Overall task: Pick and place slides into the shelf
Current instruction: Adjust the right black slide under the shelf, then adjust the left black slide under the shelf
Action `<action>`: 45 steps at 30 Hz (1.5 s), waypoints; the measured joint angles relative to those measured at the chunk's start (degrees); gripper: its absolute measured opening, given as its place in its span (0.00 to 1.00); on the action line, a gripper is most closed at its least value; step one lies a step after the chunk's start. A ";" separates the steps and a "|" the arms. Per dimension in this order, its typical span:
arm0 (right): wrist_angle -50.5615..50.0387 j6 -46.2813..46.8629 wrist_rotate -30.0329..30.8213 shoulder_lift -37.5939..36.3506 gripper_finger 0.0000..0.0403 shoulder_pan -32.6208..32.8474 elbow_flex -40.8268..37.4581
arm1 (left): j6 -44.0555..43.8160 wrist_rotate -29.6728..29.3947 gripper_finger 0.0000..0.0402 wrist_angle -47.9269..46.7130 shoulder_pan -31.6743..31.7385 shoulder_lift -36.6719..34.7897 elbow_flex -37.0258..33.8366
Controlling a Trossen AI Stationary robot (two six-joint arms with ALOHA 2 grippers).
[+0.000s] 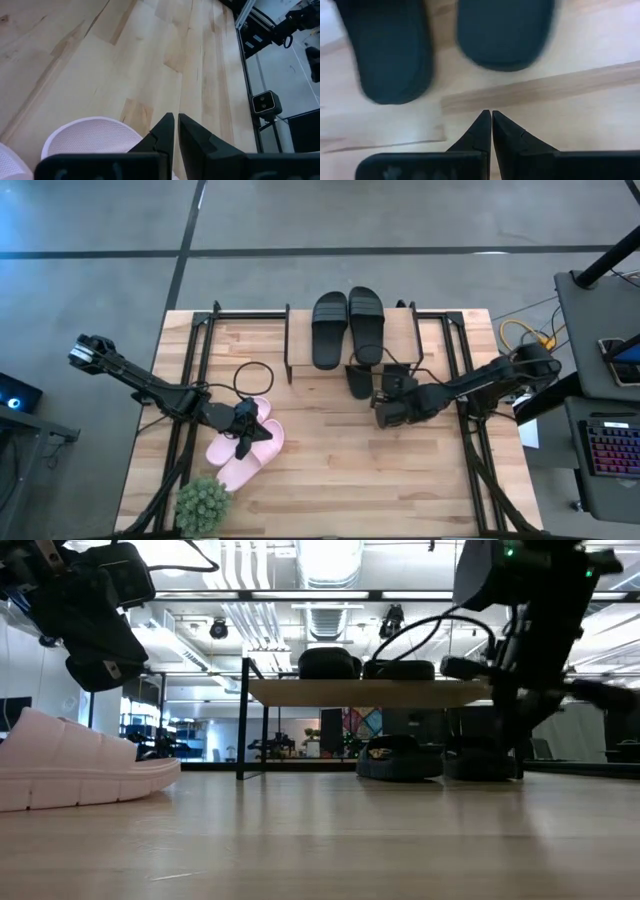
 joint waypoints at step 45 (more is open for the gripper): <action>4.68 -15.80 7.14 13.80 0.02 -0.84 13.10 | 1.46 -0.02 0.03 0.02 -0.02 0.02 -0.28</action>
